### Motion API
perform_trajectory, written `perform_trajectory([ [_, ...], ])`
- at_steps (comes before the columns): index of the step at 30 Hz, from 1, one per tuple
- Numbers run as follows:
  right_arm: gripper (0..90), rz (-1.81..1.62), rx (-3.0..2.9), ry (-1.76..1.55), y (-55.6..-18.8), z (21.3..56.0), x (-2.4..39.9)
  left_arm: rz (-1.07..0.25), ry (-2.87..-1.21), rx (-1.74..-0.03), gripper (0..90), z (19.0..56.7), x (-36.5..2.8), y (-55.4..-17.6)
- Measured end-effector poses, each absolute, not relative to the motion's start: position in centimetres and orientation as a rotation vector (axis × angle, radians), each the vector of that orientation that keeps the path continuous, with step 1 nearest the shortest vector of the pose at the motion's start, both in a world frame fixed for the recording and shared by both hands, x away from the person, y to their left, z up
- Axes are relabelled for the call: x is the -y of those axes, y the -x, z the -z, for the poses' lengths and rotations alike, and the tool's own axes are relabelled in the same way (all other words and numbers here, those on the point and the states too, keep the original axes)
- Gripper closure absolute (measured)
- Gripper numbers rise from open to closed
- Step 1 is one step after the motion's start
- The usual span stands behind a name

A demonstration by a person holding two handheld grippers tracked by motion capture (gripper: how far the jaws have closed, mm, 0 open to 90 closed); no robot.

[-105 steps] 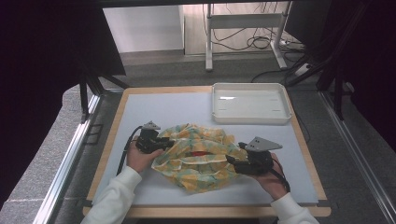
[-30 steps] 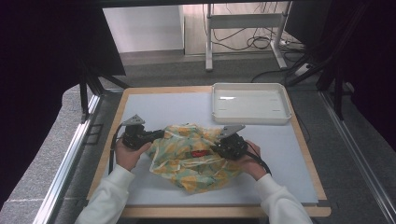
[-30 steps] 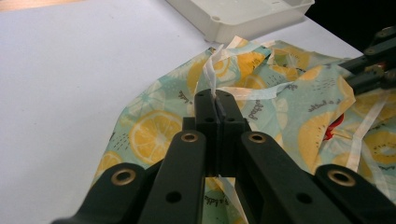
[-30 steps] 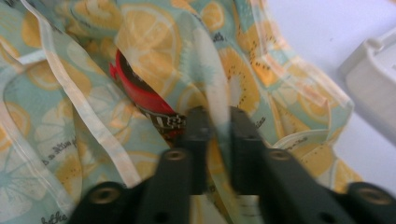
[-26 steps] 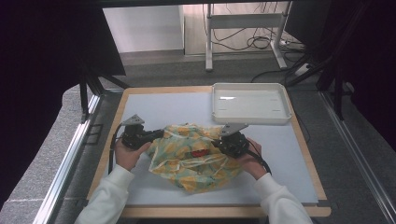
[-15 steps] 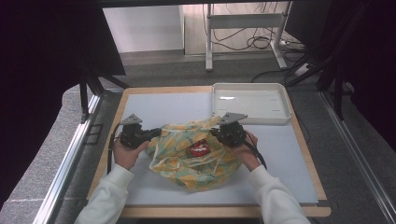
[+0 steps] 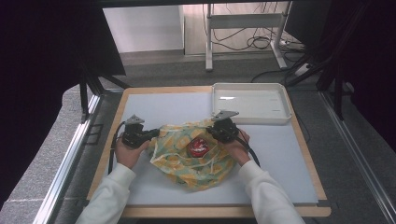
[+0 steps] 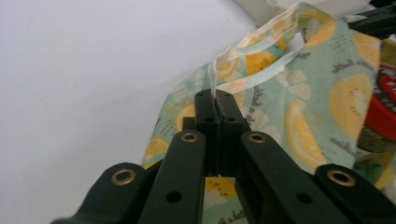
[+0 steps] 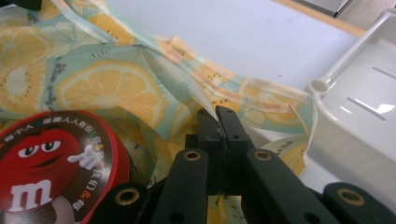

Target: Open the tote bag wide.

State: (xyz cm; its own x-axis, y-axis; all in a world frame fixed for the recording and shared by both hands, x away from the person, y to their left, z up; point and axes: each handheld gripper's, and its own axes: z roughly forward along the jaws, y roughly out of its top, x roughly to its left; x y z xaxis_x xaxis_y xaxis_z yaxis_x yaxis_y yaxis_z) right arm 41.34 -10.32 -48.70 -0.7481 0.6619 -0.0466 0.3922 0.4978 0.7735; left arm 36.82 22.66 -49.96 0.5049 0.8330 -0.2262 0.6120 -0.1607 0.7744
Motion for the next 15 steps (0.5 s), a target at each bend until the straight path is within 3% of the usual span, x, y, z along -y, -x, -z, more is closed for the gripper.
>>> perform_trajectory([
  [15, 88.5, -1.044, -2.495, -0.934, -42.2, 51.4, 10.0, -0.312, -1.934, -1.241, 90.0, 52.1, -22.4, -37.9],
])
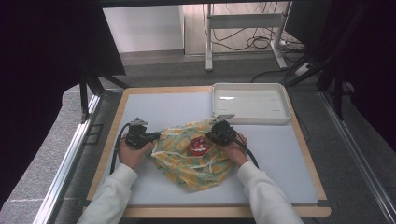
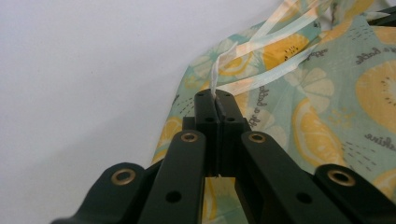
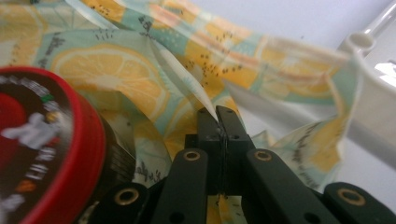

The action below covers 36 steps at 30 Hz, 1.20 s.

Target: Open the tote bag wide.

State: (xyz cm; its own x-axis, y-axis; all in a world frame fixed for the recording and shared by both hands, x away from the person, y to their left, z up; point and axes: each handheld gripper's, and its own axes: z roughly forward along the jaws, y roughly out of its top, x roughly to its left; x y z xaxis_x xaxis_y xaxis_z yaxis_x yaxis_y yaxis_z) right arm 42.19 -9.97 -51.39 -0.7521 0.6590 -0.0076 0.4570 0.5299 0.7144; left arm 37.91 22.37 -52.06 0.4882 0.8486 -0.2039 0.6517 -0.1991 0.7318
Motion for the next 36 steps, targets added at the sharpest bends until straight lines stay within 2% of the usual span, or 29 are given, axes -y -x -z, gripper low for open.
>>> perform_trajectory([
  [17, 86.0, -1.053, -2.497, -0.934, -42.2, 51.4, 10.5, -0.297, -1.937, -1.225, 88.0, 52.1, -22.2, -37.7],
  [22, 81.0, -1.067, -2.49, -0.934, -42.2, 51.2, 10.6, -0.296, -1.923, -1.213, 84.8, 51.9, -22.3, -37.6],
  [23, 79.3, -1.068, -2.486, -0.928, -42.2, 51.1, 10.6, -0.308, -1.917, -1.212, 81.7, 51.8, -22.3, -37.6],
  [25, 75.5, -1.082, -2.478, -0.925, -42.1, 50.9, 10.7, -0.342, -1.891, -1.214, 66.9, 51.5, -22.4, -37.5],
  [27, 69.5, -1.104, -2.464, -0.929, -42.0, 50.5, 10.8, -0.362, -1.864, -1.218, 55.8, 51.1, -22.6, -37.3],
  [33, 50.9, -1.163, -2.415, -0.923, -41.4, 49.1, 11.3, -0.374, -1.819, -1.216, 36.3, 49.9, -23.6, -36.9],
  [36, 41.7, -1.188, -2.38, -0.931, -41.0, 48.3, 11.6, -0.381, -1.798, -1.203, 30.3, 49.3, -24.0, -36.5],
])
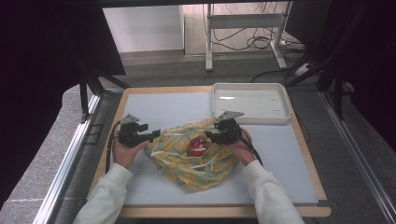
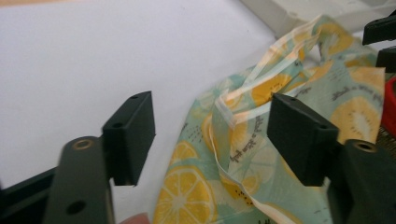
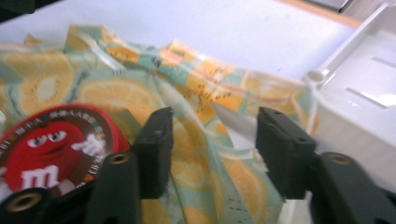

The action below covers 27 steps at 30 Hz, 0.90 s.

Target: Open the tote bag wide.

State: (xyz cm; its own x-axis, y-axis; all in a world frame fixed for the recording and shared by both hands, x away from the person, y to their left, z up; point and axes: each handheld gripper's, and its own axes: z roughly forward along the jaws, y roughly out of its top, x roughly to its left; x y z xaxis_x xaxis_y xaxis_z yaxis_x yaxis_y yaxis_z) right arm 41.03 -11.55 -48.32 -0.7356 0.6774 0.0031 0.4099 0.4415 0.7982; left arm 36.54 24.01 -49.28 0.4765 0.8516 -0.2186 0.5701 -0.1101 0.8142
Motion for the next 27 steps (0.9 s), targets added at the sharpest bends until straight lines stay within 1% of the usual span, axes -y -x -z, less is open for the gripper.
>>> perform_trajectory([
  [4, 39.8, -1.237, -2.349, -0.945, -40.7, 47.4, 12.1, -0.378, -1.792, -1.186, 28.2, 48.7, -24.4, -36.1],
  [9, 38.4, -1.28, -2.328, -0.955, -40.1, 46.3, 13.0, -0.362, -1.772, -1.158, 28.7, 47.6, -24.7, -35.5],
  [10, 40.7, -1.295, -2.328, -0.947, -39.9, 45.8, 13.3, -0.349, -1.773, -1.144, 33.6, 47.4, -24.7, -35.3],
  [11, 40.7, -1.295, -2.328, -0.947, -39.9, 45.8, 13.3, -0.338, -1.78, -1.128, 33.6, 47.2, -24.6, -35.2],
  [12, 43.3, -1.299, -2.329, -0.944, -39.8, 45.5, 13.5, -0.33, -1.792, -1.111, 37.0, 47.0, -24.5, -35.1],
  [13, 50.6, -1.309, -2.354, -0.932, -39.5, 45.2, 13.7, -0.321, -1.807, -1.098, 48.2, 46.8, -24.2, -34.9],
  [14, 50.6, -1.309, -2.354, -0.932, -39.5, 45.2, 13.7, -0.309, -1.823, -1.081, 48.2, 46.6, -24.0, -34.8],
  [15, 55.1, -1.31, -2.374, -0.924, -39.3, 45.1, 13.8, -0.298, -1.839, -1.065, 53.7, 46.4, -23.6, -34.7],
  [16, 66.3, -1.293, -2.403, -0.909, -39.0, 44.9, 13.8, -0.284, -1.856, -1.048, 66.0, 46.3, -23.2, -34.6],
  [17, 66.3, -1.293, -2.403, -0.909, -39.0, 44.9, 13.8, -0.265, -1.865, -1.03, 66.0, 46.2, -22.8, -34.5],
  [19, 76.3, -1.272, -2.438, -0.897, -38.7, 45.0, 13.7, -0.231, -1.904, -0.998, 76.9, 46.1, -21.8, -34.5],
  [20, 79.7, -1.261, -2.447, -0.896, -38.7, 45.0, 13.6, -0.215, -1.923, -0.985, 80.4, 46.1, -21.2, -34.5],
  [24, 87.4, -1.183, -2.514, -0.882, -38.8, 46.0, 12.7, -0.163, -2.008, -0.946, 89.5, 46.7, -18.5, -34.8],
  [27, 88.1, -1.161, -2.533, -0.891, -38.8, 46.4, 12.5, -0.129, -2.084, -0.916, 90.0, 47.6, -16.5, -35.1],
])
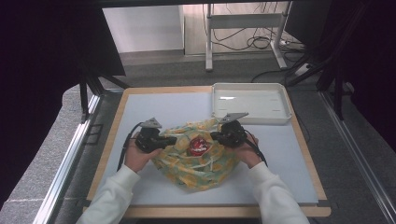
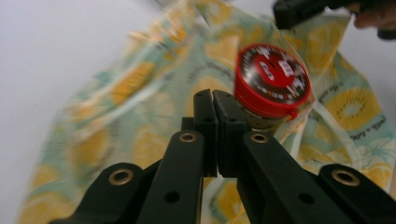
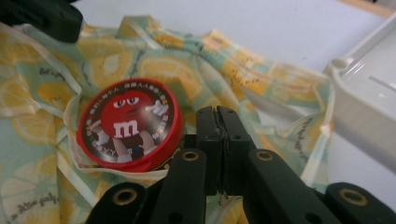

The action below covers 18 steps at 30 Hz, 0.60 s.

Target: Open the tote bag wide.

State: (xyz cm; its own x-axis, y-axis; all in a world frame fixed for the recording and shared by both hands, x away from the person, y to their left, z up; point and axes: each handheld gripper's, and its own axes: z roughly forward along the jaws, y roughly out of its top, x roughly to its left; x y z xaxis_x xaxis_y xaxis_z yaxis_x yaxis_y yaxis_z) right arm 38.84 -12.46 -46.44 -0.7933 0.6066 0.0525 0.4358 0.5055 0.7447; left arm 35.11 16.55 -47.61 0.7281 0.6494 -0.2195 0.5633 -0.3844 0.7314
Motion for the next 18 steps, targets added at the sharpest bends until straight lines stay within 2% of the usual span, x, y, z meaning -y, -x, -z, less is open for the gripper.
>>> perform_trajectory([
  [11, 88.8, -1.115, -2.562, -0.902, -38.5, 47.5, 12.5, -0.069, -2.186, -0.895, 90.0, 49.2, -14.1, -35.6],
  [18, 89.0, -1.084, -2.585, -0.91, -38.4, 48.5, 12.2, -0.087, -2.183, -1.0, 90.0, 50.7, -13.7, -37.1],
])
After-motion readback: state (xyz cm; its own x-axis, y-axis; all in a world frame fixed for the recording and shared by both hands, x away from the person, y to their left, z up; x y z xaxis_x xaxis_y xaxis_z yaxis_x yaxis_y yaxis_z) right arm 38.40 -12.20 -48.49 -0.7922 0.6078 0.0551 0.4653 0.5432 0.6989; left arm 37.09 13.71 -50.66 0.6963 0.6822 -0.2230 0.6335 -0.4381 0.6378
